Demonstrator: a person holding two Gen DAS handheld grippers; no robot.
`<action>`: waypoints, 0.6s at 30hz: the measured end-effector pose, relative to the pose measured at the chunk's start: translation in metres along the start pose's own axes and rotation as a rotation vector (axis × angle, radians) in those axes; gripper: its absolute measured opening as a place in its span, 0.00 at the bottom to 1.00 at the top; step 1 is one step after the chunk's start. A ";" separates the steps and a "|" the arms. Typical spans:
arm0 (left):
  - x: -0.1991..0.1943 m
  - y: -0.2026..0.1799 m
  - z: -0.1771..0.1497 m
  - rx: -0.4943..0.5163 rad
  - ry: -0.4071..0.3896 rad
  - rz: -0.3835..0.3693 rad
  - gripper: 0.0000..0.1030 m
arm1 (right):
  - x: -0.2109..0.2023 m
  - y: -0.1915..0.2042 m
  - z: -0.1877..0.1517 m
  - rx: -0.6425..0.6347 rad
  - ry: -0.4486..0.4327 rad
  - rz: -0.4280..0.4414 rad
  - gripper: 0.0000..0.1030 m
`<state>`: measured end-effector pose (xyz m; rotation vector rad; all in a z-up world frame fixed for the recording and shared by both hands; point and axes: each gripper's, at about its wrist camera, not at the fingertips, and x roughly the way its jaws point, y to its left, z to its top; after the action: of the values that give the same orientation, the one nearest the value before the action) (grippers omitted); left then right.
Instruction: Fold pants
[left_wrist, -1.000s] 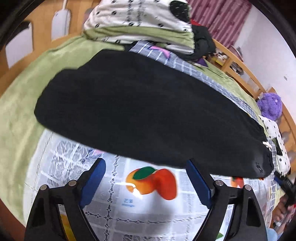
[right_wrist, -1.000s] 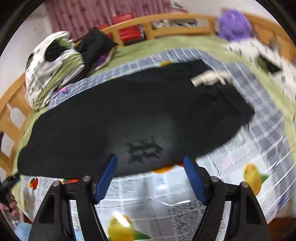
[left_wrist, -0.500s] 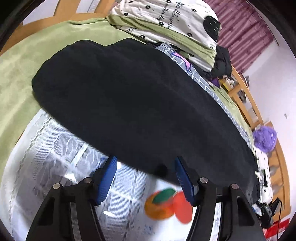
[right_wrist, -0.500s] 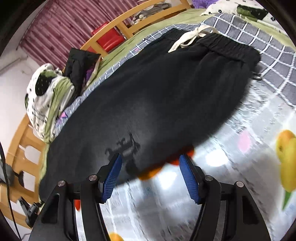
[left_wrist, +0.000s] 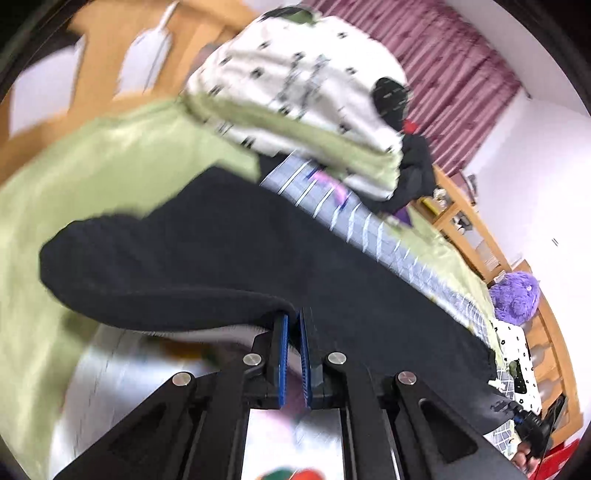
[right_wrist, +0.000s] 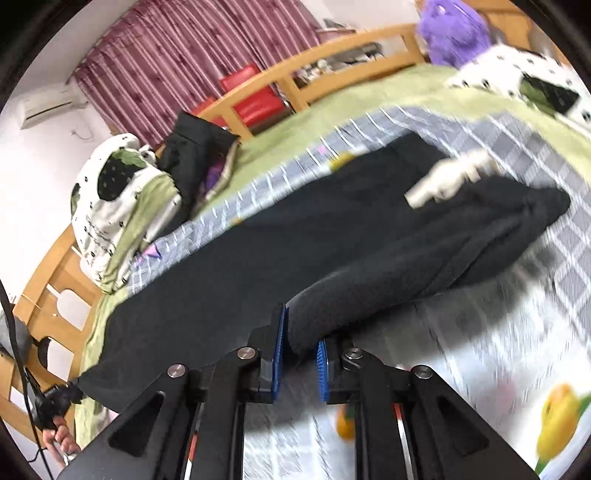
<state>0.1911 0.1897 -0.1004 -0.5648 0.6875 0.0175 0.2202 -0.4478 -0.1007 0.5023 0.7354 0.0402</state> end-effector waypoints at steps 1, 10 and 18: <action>0.004 -0.009 0.012 0.018 -0.014 0.002 0.07 | 0.002 0.004 0.013 -0.003 -0.011 0.013 0.14; 0.074 -0.054 0.085 0.106 -0.111 0.085 0.07 | 0.066 0.030 0.100 -0.035 -0.038 0.019 0.14; 0.158 -0.065 0.092 0.156 -0.063 0.206 0.09 | 0.171 0.020 0.123 0.026 0.028 -0.056 0.23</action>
<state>0.3820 0.1544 -0.1065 -0.3410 0.6767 0.1716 0.4304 -0.4474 -0.1224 0.5070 0.7776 -0.0147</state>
